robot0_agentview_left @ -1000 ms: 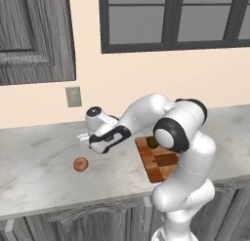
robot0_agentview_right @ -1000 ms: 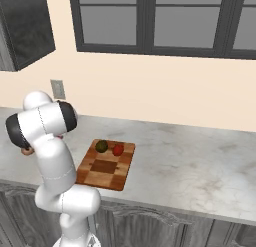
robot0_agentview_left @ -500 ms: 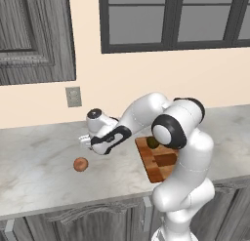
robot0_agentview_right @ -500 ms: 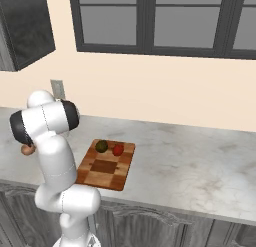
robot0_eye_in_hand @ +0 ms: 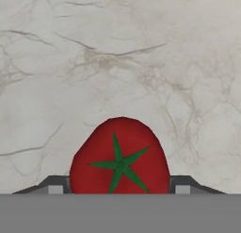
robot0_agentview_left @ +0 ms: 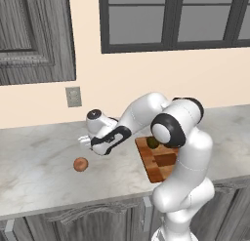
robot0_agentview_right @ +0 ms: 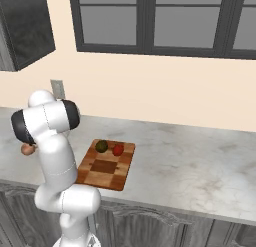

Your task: Place the avocado, onion, tomato, and bell pepper on the cutting board.

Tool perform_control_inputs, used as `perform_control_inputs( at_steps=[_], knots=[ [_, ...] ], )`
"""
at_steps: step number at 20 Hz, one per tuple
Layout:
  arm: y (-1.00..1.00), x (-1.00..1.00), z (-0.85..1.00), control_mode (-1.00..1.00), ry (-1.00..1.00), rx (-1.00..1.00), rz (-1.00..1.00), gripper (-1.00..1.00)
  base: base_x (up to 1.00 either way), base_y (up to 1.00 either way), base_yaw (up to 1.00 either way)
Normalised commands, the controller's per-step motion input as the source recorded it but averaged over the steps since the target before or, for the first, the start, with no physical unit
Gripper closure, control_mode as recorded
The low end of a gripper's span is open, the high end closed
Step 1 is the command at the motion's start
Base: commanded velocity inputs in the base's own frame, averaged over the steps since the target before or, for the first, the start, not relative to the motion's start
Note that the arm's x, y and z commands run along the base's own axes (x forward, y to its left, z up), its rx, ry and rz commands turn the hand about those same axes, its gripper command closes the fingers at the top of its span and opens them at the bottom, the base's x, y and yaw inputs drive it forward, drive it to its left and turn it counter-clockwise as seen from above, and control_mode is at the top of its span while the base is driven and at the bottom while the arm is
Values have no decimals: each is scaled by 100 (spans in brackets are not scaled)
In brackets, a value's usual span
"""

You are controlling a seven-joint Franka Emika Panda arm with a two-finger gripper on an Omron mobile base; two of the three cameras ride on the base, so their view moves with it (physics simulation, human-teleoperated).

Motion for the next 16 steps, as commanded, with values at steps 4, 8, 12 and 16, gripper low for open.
perform_control_inputs(
  at_steps=[4, 8, 12, 16],
  knots=[
    [0, 0, 0, -100, 0, 0, 0, 100, 0, 0, 0],
    [-11, -22, 22, -100, -10, 0, 0, 100, 0, 0, 0],
    [-26, -39, 36, -100, -10, -1, -1, 100, 0, 0, 0],
    [-26, -34, 35, -100, -3, -2, -3, 100, 0, 0, 0]
  ],
)
